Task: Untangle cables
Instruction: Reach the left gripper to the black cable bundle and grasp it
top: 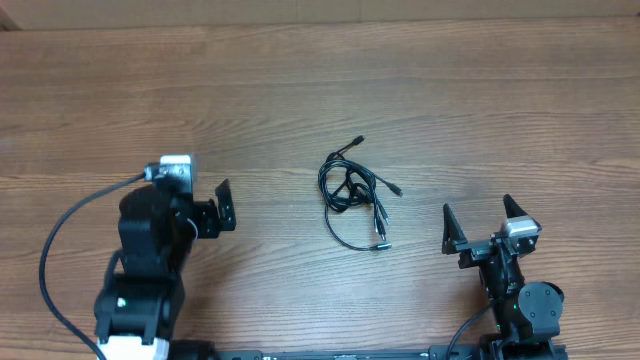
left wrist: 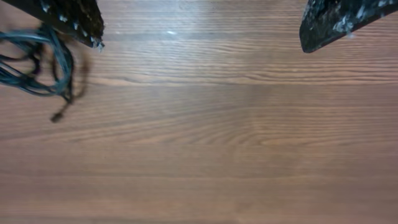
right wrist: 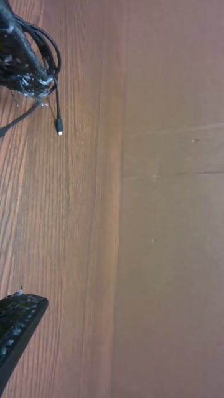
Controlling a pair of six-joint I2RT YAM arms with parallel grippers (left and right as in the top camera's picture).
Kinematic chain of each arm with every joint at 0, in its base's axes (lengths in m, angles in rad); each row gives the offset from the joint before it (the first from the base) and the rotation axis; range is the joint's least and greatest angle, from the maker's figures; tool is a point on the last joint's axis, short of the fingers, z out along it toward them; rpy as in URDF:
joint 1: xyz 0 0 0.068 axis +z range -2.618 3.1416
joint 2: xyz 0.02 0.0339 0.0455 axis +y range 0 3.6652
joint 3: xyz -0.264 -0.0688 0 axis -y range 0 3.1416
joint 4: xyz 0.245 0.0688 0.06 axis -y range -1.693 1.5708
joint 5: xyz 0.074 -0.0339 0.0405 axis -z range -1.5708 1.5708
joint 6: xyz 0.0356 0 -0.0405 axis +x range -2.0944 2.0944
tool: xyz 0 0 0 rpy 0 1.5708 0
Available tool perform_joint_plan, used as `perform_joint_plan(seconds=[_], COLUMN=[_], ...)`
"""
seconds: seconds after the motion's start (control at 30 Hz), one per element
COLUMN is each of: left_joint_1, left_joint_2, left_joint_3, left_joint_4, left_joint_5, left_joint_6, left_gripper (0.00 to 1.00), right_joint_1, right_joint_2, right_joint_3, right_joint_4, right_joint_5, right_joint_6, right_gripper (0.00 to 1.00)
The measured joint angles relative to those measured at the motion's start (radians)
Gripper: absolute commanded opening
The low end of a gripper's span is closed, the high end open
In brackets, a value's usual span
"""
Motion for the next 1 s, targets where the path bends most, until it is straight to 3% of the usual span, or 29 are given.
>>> perform_joint_plan(seconds=[0.23,0.5,0.73,1.0], left_joint_1=[-0.052,-0.286,-0.431,-0.453], left_joint_2=[0.160,0.349,0.531,0.706], left_joint_3=[0.199,0.389,0.446,0.448], left_joint_4=[-0.206,-0.375,-0.390,-0.286], left_joint_5=[0.061,0.075,0.078,0.081], left_joint_6=[0.000,0.001,0.002,0.003], left_gripper=[1.00,1.00,1.00,1.00], right_joint_1=[0.000,0.000,0.000,0.000], right_joint_2=[0.000,0.000,0.000,0.000], right_joint_3=[0.000,0.000,0.000,0.000], right_joint_4=[0.000,0.000,0.000,0.000], right_joint_5=[0.000,0.000,0.000,0.000], right_joint_6=[0.000,0.000,0.000,0.000], right_gripper=[1.00,1.00,1.00,1.00])
